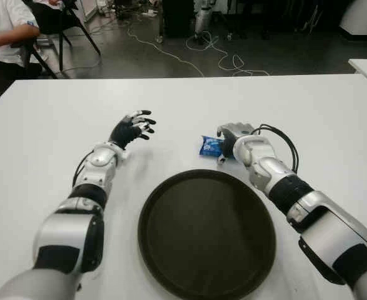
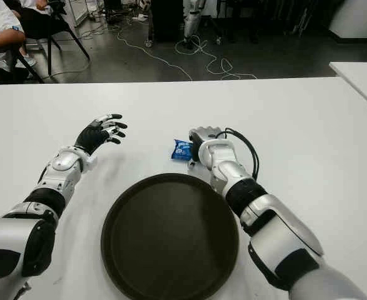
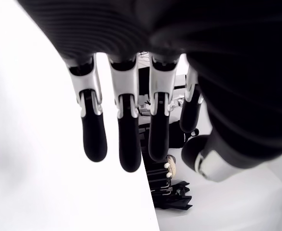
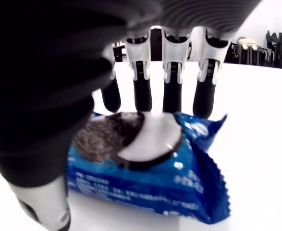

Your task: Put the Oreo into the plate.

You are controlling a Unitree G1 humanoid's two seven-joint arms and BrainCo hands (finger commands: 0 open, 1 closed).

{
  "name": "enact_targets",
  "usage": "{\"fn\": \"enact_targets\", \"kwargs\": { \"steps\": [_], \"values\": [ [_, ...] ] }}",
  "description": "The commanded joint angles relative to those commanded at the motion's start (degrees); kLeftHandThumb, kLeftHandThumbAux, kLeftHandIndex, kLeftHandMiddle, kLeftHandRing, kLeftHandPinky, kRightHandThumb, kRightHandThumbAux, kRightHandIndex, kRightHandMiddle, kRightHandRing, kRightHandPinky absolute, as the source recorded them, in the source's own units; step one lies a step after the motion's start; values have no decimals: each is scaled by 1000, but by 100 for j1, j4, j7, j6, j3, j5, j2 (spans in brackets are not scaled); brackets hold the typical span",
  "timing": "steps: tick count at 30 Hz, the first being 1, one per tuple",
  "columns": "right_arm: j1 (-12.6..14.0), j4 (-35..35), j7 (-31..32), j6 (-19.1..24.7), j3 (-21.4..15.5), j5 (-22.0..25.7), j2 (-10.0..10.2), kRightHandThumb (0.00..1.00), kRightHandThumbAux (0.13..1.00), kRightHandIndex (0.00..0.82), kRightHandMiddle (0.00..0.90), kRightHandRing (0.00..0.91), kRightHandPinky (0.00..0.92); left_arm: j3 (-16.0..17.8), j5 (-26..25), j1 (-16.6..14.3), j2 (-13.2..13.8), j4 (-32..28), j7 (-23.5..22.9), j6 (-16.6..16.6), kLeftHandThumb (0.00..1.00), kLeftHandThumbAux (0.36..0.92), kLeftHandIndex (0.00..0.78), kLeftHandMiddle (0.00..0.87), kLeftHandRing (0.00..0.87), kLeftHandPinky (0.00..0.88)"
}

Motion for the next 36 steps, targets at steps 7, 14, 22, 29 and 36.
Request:
{"fn": "enact_targets", "kwargs": {
  "steps": [7, 14, 22, 29, 36],
  "values": [
    [28, -24, -78, -55, -33, 6, -11, 0, 798, 266, 243, 274, 348, 8, -11, 15, 4, -12, -30, -37, 480, 647, 230, 347, 390, 426],
    [19, -11, -46, -107, -52, 30, -34, 0, 829, 334, 296, 330, 400, 8, -11, 14, 5, -12, -13, -19, 489, 640, 226, 342, 389, 423],
    [44, 5, -129, -209, -61, 37, -68, 0, 860, 426, 462, 494, 523, 11, -18, 15, -4, -12, 9, 3, 479, 637, 228, 344, 386, 418],
    [71, 4, -208, -236, -88, 54, -76, 0, 810, 360, 379, 411, 442, -2, -6, 13, -5, -17, 15, -3, 490, 641, 227, 345, 386, 419],
    [102, -15, -251, -333, -135, 86, -107, 0, 787, 302, 292, 307, 348, -3, -10, 15, -17, -29, 13, 0, 491, 638, 221, 340, 382, 417]
  ]
}}
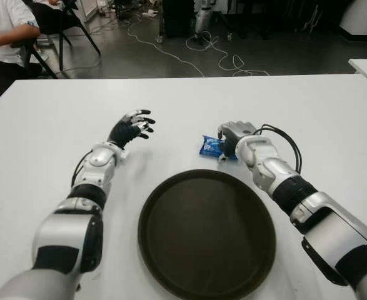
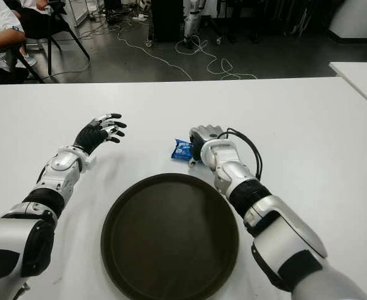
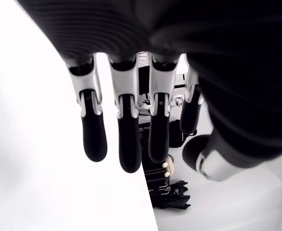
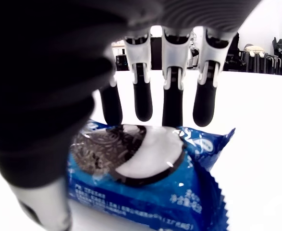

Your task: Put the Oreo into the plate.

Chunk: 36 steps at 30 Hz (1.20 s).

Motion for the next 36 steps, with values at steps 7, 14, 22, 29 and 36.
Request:
{"fn": "enact_targets", "kwargs": {
  "steps": [7, 14, 22, 29, 36],
  "values": [
    [-7, -19, 100, -90, 32, -46, -50, 0, 779, 166, 179, 203, 225, -3, 6, 1, -9, 4, 22, -1, 481, 633, 220, 340, 384, 421],
    [15, -41, 78, -209, 40, -60, -85, 0, 858, 143, 166, 204, 204, 8, -9, 7, -18, -4, 14, -17, 496, 629, 223, 343, 387, 422],
    [6, 5, 92, -329, 43, -64, -110, 0, 840, 118, 133, 152, 136, 4, -6, 8, -21, -7, 11, -36, 508, 625, 229, 341, 383, 419],
    [26, -9, 63, -365, 32, -72, -122, 0, 861, 112, 123, 148, 147, 8, -18, 9, -16, -5, -41, -33, 498, 627, 228, 343, 385, 423],
    [-17, 66, 139, -414, 47, -58, -107, 0, 860, 88, 76, 95, 95, 21, -44, 20, -18, -23, -56, -54, 501, 627, 233, 346, 386, 420]
  ]
}}
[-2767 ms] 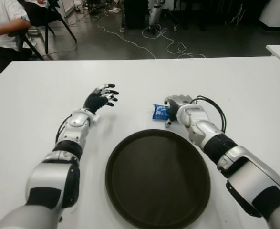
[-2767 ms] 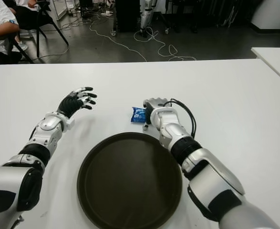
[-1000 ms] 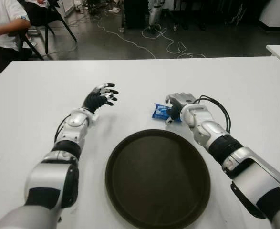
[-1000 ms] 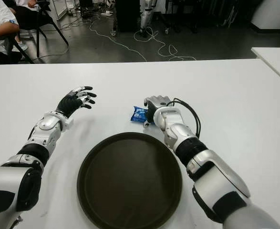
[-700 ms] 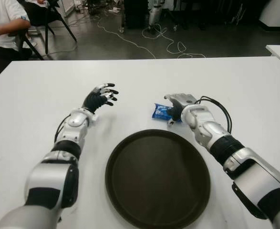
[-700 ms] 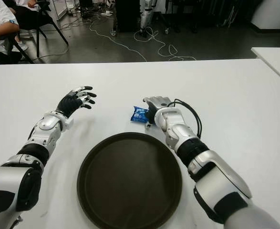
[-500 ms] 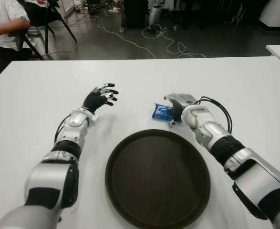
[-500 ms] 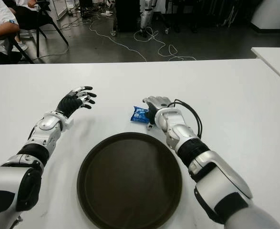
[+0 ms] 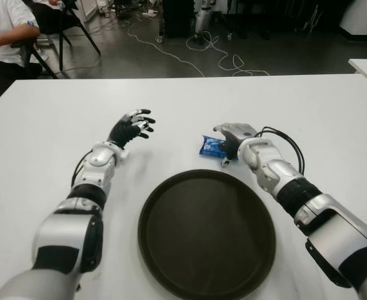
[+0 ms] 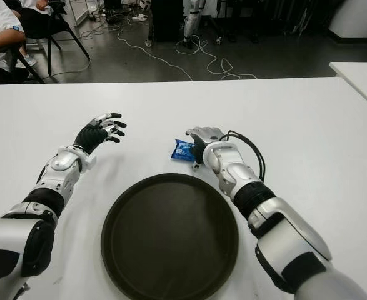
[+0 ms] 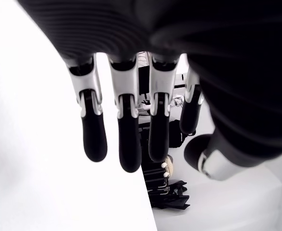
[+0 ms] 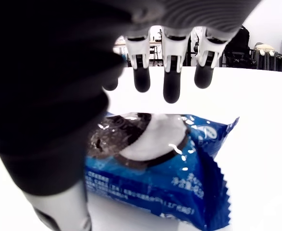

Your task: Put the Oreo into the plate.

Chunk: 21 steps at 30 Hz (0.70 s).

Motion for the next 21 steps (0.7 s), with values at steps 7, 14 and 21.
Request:
{"fn": "enact_targets", "kwargs": {
  "steps": [7, 14, 21],
  "values": [
    [5, -74, 160, 33, 4, -1, -23, 0, 845, 97, 82, 116, 150, -17, -11, 14, 0, -20, -5, -10, 489, 618, 230, 348, 384, 408],
    [1, 5, 186, -40, 28, -4, -18, 0, 849, 116, 121, 149, 162, -44, 13, 15, -1, -21, 42, 17, 495, 615, 228, 346, 383, 405],
    [39, 52, 208, -149, 26, 24, -19, 0, 888, 154, 168, 194, 195, -54, 13, 19, -13, -37, 68, 26, 504, 615, 219, 338, 374, 403]
  ]
}}
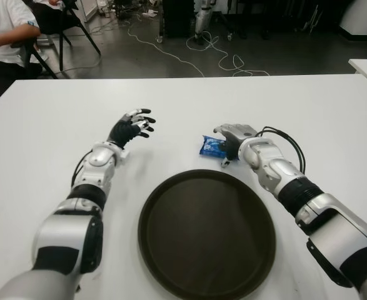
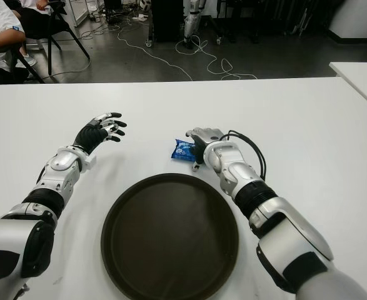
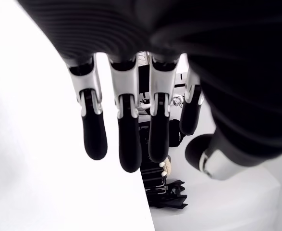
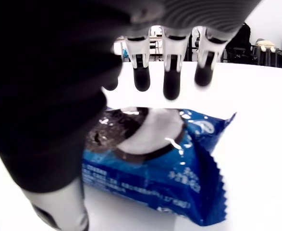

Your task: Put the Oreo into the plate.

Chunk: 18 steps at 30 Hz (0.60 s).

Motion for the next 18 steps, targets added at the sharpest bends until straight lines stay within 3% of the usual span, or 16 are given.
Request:
{"fn": "enact_targets", "kwargs": {
  "steps": [6, 18],
  "values": [
    [23, 55, -17, -78, -22, 25, 18, 0, 901, 227, 253, 290, 277, -18, 10, 5, 3, -16, 8, 10, 506, 621, 212, 336, 371, 401],
    [124, 298, -181, -332, -141, 144, 103, 0, 891, 280, 287, 304, 321, -44, 12, 16, -9, -42, -2, 3, 519, 630, 229, 349, 386, 421]
  ]
}}
